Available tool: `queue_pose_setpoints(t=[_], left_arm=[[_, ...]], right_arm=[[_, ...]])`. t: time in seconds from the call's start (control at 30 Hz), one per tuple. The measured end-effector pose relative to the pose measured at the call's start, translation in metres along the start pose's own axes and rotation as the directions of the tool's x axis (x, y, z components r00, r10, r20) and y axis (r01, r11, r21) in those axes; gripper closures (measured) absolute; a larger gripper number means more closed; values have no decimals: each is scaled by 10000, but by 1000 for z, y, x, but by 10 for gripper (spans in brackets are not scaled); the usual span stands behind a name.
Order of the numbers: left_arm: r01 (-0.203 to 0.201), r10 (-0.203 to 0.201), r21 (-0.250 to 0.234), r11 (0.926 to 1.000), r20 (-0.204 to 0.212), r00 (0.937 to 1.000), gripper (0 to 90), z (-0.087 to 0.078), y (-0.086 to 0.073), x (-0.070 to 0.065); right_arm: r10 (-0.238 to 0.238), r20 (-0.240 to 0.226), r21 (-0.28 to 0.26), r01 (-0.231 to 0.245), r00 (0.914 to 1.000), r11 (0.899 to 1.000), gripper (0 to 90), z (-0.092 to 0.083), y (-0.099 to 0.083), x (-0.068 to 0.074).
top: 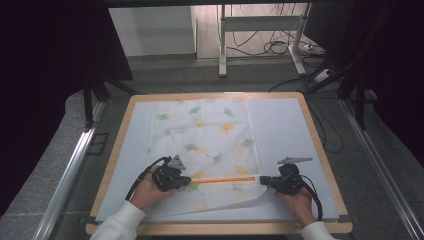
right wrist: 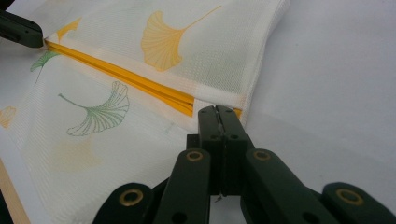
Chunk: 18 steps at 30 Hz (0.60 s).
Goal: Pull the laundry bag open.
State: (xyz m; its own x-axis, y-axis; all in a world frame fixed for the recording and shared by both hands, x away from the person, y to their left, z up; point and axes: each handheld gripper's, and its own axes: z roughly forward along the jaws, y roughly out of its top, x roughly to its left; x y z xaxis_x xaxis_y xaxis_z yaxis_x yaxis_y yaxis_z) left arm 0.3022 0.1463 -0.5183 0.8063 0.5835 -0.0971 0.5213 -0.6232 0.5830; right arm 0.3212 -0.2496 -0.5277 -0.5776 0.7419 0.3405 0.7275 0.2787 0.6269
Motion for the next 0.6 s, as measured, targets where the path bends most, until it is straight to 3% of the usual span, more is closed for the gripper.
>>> queue_pose_setpoints(t=[0.6], left_arm=[[217, -217, -25, 9998, -40, 9998, 900, -11, -17, 9]], right_arm=[[-22, 22, -13, 22, 10000, 10000, 899, 0, 0, 0]])
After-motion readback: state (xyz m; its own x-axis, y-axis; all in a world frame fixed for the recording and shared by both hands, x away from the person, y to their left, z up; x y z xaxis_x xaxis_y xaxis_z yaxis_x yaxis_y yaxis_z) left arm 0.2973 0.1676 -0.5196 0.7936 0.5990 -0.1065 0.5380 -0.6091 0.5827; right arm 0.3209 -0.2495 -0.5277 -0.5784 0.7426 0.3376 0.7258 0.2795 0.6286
